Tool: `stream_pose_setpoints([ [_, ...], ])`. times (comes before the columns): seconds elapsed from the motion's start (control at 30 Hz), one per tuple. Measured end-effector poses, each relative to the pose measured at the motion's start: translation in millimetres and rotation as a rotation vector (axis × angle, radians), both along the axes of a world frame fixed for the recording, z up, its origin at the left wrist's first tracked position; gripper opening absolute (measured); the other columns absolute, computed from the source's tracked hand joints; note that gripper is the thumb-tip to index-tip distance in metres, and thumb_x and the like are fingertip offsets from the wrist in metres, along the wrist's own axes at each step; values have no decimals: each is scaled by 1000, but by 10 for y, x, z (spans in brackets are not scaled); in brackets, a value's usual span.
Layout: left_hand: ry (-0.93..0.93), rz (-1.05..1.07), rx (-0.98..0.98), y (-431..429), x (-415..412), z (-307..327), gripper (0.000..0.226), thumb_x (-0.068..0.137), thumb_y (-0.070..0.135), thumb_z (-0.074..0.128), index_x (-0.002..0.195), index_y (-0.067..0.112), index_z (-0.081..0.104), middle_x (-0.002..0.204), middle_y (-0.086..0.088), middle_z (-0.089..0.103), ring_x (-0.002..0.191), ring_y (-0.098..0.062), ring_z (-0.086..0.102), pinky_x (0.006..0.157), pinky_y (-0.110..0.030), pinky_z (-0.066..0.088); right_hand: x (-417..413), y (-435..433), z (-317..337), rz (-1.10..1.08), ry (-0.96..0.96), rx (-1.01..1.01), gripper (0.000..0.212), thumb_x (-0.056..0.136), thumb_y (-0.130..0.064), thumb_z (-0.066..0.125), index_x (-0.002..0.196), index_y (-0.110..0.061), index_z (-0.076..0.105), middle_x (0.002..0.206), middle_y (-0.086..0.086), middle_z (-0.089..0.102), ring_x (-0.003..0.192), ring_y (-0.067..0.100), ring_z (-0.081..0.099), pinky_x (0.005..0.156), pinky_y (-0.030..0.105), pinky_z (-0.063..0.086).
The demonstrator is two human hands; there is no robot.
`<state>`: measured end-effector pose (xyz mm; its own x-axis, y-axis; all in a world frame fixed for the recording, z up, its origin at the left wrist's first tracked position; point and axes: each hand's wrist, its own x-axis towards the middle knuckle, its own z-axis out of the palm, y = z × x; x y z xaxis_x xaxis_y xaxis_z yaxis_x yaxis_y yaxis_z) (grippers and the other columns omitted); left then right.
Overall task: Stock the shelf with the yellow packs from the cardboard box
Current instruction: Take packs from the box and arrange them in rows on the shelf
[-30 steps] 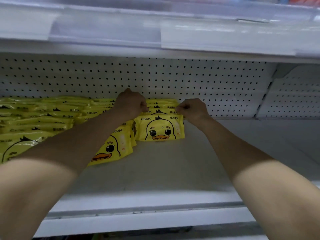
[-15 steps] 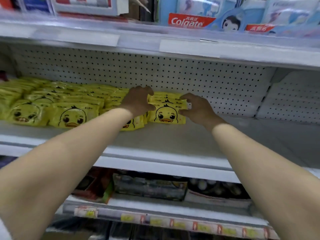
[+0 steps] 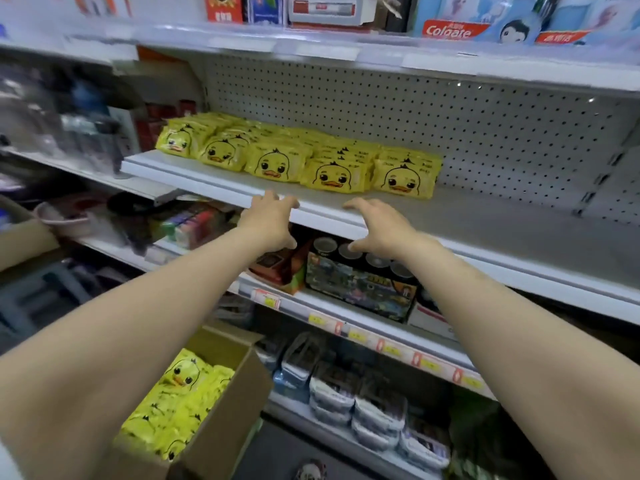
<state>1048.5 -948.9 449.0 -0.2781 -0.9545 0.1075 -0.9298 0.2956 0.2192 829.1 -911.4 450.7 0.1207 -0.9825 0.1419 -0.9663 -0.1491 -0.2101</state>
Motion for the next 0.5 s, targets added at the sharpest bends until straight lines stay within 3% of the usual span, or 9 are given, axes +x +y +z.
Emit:
stream_pose_setpoints([
  [0.17, -167, 115, -30, 520, 686, -265, 81, 75, 37, 78, 143, 27, 36, 140, -13, 37, 130, -36, 34, 100, -48, 42, 663, 210, -218, 150, -46, 86, 84, 76, -31, 82, 146, -31, 36, 141, 5, 46, 126, 26, 47, 97, 39, 45],
  [0.33, -200, 205, 28, 807, 1297, -444, 78, 77, 36, 77, 142, 25, 36, 146, -14, 32, 132, -38, 32, 102, -49, 41, 1314, 276, -423, 260, -22, 135, 82, 76, -35, 80, 145, -33, 36, 135, 3, 46, 119, 25, 51, 92, 40, 50],
  [0.5, -171, 290, 88, 911, 1812, -640, 77, 78, 37, 76, 144, 27, 37, 144, -11, 36, 133, -35, 32, 101, -47, 40, 1860, 164, -632, 354, 32, 198, 80, 78, -37, 80, 145, -28, 38, 141, 7, 43, 125, 28, 48, 98, 41, 47],
])
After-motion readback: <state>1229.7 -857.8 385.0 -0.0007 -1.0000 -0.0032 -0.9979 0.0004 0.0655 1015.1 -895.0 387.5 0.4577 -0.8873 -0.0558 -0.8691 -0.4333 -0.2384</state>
